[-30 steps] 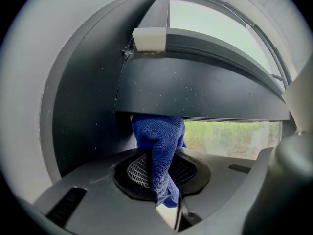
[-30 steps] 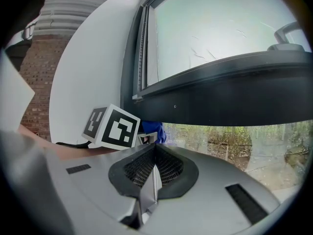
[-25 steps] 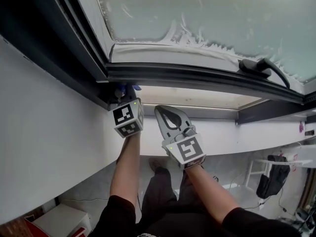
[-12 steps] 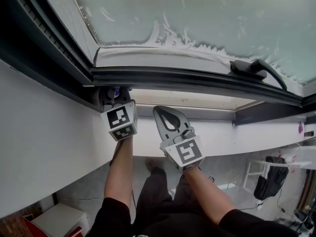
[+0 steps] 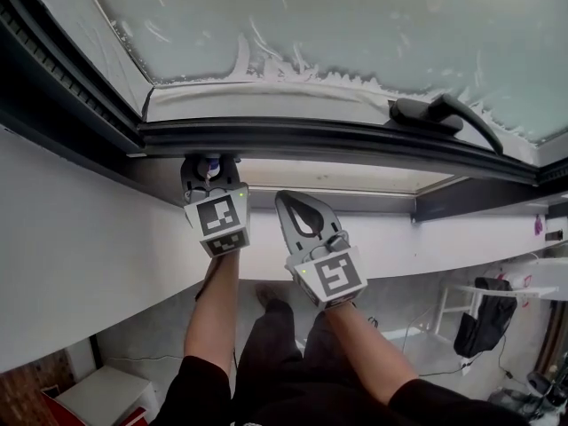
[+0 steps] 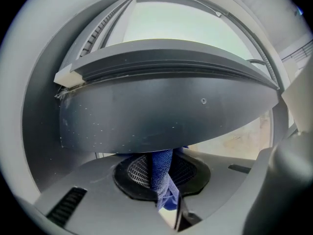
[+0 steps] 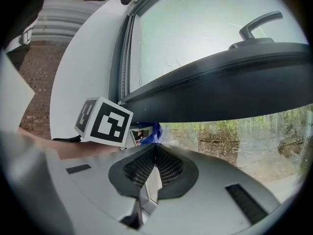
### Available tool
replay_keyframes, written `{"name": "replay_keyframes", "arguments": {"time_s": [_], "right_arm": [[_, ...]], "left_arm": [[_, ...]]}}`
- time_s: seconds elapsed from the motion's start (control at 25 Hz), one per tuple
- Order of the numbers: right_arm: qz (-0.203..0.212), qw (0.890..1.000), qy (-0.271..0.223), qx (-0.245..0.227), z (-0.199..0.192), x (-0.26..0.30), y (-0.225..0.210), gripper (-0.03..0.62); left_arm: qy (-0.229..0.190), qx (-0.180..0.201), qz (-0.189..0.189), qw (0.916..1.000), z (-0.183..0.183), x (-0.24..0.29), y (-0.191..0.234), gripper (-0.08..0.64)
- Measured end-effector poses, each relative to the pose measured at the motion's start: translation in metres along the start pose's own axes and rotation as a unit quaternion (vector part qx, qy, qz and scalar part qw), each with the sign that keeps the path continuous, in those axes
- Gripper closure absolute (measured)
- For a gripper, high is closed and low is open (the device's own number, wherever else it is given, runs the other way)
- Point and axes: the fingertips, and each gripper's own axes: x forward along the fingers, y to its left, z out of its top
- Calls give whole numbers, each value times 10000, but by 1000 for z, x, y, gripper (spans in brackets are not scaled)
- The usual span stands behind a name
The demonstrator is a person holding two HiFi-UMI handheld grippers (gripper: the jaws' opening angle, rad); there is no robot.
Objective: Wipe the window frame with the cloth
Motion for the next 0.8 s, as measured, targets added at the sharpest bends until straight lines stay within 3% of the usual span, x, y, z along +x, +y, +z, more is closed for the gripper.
{"name": "replay_keyframes", "arguments": {"time_s": [0.4, 0.8], "right_arm": [[-270, 9996, -7, 11, 3, -21, -36, 586], [-652, 9978, -82, 77, 6, -59, -79, 586]], "left_arm": [[-76, -21, -71, 9999, 6, 2, -36, 505], [-104, -64, -346, 9993, 14, 4, -99, 505]]}}
